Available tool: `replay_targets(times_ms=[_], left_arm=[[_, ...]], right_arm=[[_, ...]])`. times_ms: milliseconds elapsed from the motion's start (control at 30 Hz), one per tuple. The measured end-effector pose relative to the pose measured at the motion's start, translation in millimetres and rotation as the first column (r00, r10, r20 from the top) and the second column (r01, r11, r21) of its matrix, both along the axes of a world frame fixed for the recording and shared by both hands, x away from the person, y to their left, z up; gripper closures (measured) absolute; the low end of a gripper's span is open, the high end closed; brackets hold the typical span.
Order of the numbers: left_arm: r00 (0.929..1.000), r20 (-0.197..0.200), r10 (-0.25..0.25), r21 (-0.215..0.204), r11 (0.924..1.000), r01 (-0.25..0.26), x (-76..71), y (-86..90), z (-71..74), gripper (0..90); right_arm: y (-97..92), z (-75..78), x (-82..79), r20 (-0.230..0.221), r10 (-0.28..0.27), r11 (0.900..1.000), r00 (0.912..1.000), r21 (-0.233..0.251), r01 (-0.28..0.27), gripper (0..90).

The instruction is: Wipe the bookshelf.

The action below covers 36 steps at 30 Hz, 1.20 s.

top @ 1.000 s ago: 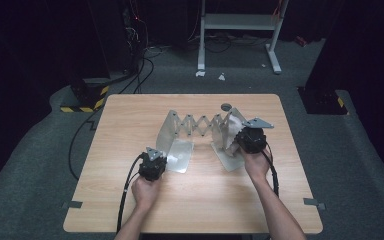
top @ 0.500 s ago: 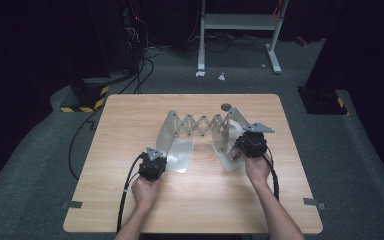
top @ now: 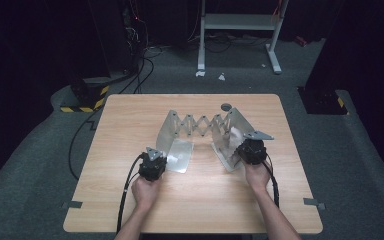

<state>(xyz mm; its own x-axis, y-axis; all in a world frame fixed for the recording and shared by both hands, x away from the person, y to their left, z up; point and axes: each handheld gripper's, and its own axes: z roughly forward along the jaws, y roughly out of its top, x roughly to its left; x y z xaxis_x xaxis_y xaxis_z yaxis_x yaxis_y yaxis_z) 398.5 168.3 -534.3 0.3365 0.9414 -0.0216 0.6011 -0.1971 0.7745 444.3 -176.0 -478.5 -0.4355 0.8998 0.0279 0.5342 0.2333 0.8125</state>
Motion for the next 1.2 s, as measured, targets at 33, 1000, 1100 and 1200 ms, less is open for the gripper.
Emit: replay_targets(times_ms=[33, 1000, 1100, 1200], left_arm=[[1.0000, 0.000, 0.000, 0.000, 1.0000, 0.000, 0.0, 0.0, 0.0, 86.1], [1.0000, 0.001, 0.002, 0.006, 1.0000, -0.002, -0.3, -0.4, 0.1, 86.1], [1.0000, 0.001, 0.003, 0.004, 1.0000, -0.003, -0.4, -0.6, 0.0, 86.1], [1.0000, 0.001, 0.002, 0.006, 1.0000, -0.002, -0.3, -0.4, 0.1, 86.1]], right_arm=[[-0.1, -1.3, -0.6, -0.005, -0.001, 1.0000, 1.0000, 0.002, 0.001, 85.7], [-15.7, 4.4, -14.8, 0.030, -0.009, 0.9996, 0.9995, 0.027, 0.008, 85.7], [-15.3, 5.0, -15.1, 0.032, -0.009, 0.9997, 0.9994, 0.025, 0.008, 85.7], [-14.2, 0.9, -15.0, 0.026, -0.008, 0.9999, 0.9996, 0.015, 0.007, 85.7]])
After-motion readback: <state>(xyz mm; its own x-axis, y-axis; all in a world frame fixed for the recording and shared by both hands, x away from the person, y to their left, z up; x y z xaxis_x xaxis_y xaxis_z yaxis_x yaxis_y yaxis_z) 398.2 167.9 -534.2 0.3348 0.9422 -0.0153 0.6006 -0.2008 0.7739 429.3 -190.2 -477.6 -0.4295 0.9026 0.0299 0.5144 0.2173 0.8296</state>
